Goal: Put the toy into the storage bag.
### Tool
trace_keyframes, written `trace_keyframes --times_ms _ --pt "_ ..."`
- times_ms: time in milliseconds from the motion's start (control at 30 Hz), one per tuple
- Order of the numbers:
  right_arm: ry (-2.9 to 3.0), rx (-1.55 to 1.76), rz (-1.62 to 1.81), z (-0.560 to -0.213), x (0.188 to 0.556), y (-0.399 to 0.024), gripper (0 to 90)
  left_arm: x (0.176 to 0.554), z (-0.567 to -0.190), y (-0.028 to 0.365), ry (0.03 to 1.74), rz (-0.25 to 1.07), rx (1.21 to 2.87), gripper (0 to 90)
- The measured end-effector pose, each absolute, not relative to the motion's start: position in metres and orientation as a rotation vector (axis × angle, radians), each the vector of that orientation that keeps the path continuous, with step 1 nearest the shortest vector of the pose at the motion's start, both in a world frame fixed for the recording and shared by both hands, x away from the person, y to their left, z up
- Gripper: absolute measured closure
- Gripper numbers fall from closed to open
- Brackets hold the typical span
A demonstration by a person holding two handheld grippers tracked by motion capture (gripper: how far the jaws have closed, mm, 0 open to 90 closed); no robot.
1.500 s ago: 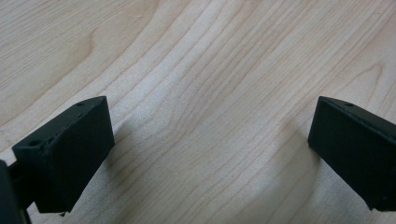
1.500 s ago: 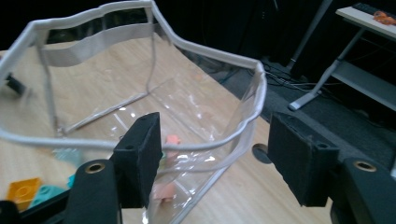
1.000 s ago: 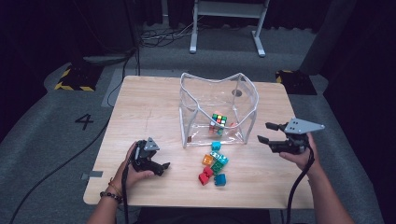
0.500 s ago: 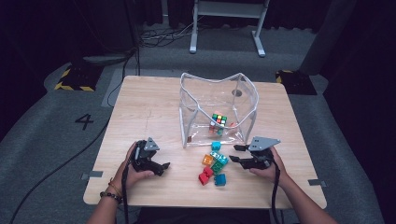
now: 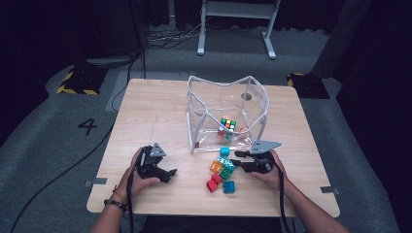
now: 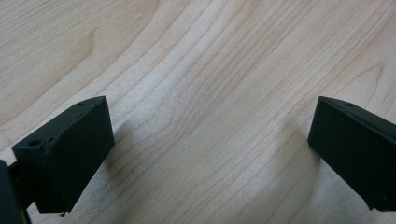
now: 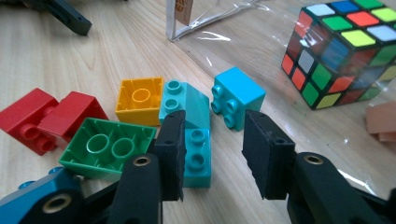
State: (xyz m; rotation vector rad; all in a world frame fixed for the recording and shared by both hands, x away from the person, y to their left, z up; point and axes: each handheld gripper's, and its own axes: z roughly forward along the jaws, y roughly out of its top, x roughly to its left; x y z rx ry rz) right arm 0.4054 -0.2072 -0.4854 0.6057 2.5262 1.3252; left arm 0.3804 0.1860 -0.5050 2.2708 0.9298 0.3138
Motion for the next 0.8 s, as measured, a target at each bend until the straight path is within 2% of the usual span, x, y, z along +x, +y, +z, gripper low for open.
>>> trace_keyframes --times_ms 133,300,433,800 --pt "2.54 0.63 1.302 -0.492 0.408 -0.205 60.7 0.38 -0.505 0.186 0.93 0.314 2.27 0.4" --pt "2.525 0.637 1.284 -0.491 0.409 -0.212 67.5 0.38 -0.505 0.186 0.931 0.313 2.27 0.4" --pt "2.525 0.66 1.277 -0.49 0.409 -0.225 67.1 0.38 -0.505 0.186 0.931 0.313 2.27 0.4" --pt "2.5 0.697 1.272 -0.486 0.398 -0.244 50.9 0.38 -0.505 0.186 0.929 0.315 2.272 0.4"
